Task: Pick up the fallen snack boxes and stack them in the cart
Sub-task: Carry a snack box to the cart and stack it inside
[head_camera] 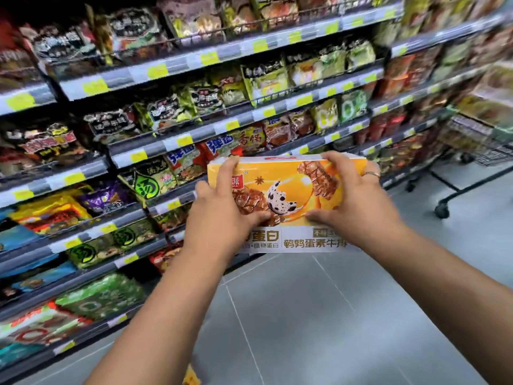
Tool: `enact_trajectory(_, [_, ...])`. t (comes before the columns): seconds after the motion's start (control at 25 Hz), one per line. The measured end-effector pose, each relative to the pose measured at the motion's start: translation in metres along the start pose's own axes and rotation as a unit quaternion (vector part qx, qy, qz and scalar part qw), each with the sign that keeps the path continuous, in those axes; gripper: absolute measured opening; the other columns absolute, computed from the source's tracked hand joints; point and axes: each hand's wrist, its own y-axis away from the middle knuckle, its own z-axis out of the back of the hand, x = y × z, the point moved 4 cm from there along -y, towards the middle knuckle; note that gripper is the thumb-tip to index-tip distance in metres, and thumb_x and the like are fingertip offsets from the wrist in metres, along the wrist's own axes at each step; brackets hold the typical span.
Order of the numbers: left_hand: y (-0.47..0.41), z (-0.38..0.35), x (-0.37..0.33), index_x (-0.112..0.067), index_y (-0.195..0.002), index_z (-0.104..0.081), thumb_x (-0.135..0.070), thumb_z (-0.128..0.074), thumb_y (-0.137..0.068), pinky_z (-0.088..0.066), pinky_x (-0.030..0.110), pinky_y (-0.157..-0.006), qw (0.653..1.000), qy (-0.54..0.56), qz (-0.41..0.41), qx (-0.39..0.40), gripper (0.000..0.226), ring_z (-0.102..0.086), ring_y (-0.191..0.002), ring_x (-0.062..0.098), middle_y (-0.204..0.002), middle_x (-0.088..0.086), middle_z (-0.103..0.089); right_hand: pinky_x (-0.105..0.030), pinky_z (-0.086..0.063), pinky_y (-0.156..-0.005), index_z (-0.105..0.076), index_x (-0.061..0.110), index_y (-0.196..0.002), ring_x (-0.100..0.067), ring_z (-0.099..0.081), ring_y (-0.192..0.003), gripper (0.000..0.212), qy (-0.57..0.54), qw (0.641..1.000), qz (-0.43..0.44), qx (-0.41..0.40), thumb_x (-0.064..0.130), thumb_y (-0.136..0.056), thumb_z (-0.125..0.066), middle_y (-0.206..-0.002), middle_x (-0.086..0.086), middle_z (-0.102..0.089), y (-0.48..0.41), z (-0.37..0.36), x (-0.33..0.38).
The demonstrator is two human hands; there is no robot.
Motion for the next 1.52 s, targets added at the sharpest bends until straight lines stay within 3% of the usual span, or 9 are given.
enact_trajectory(0.36, [-0.116, -0.137, -0.245, -0.055, -0.139, -0.009, -0.058, -0.080, -0.064, -0.048, 0.044, -0.091, 0.989, 0.049, -0.126, 0.052, 0.103, -0.056, -0.104, 0.035, -0.123, 0.010, -0.040, -0.038, -0.047, -0.088, -0.022, 0.052, -0.139, -0.034, -0.058, -0.100, 0.093, 0.012, 0.990, -0.086, -0.108, 0.039, -0.070, -0.083, -0.133, -0.012, -0.029, -0.102, 0.154, -0.202])
enact_trajectory(0.72, [-0.256, -0.297, -0.414, -0.054, -0.140, -0.012, -0.057, -0.083, -0.062, -0.046, 0.041, -0.091, 0.961, 0.061, -0.238, 0.123, 0.105, -0.055, -0.106, 0.034, -0.120, 0.010, -0.043, -0.036, -0.047, -0.089, -0.021, 0.055, -0.135, -0.035, -0.060, -0.096, 0.093, 0.005, 0.961, -0.211, -0.180, 0.037, -0.069, -0.083, -0.141, -0.011, -0.025, -0.229, 0.208, -0.376])
enact_trajectory(1.12, [-0.450, -0.436, -0.616, -0.053, -0.142, -0.010, -0.060, -0.080, -0.064, -0.045, 0.040, -0.093, 0.906, 0.050, -0.372, 0.195, 0.105, -0.055, -0.105, 0.035, -0.119, 0.010, -0.041, -0.036, -0.047, -0.085, -0.023, 0.054, -0.138, -0.037, -0.062, -0.091, 0.091, 0.009, 0.908, -0.328, -0.261, 0.035, -0.071, -0.081, -0.138, -0.011, -0.026, -0.412, 0.288, -0.518])
enact_trajectory(1.36, [-0.537, -0.539, -0.746, -0.049, -0.145, -0.011, -0.058, -0.081, -0.065, -0.044, 0.041, -0.095, 0.894, 0.040, -0.392, 0.213, 0.106, -0.055, -0.107, 0.038, -0.122, 0.013, -0.042, -0.038, -0.048, -0.093, -0.024, 0.053, -0.139, -0.036, -0.062, -0.091, 0.090, -0.007, 0.899, -0.332, -0.286, 0.031, -0.072, -0.081, -0.138, -0.013, -0.026, -0.522, 0.338, -0.645])
enact_trajectory(1.52, [-0.588, -0.603, -0.828, -0.050, -0.145, -0.011, -0.056, -0.081, -0.066, -0.044, 0.039, -0.094, 0.897, 0.040, -0.378, 0.226, 0.105, -0.054, -0.110, 0.035, -0.125, 0.012, -0.042, -0.039, -0.050, -0.088, -0.022, 0.054, -0.138, -0.037, -0.061, -0.090, 0.089, 0.001, 0.904, -0.335, -0.266, 0.031, -0.074, -0.079, -0.138, -0.011, -0.026, -0.597, 0.383, -0.727])
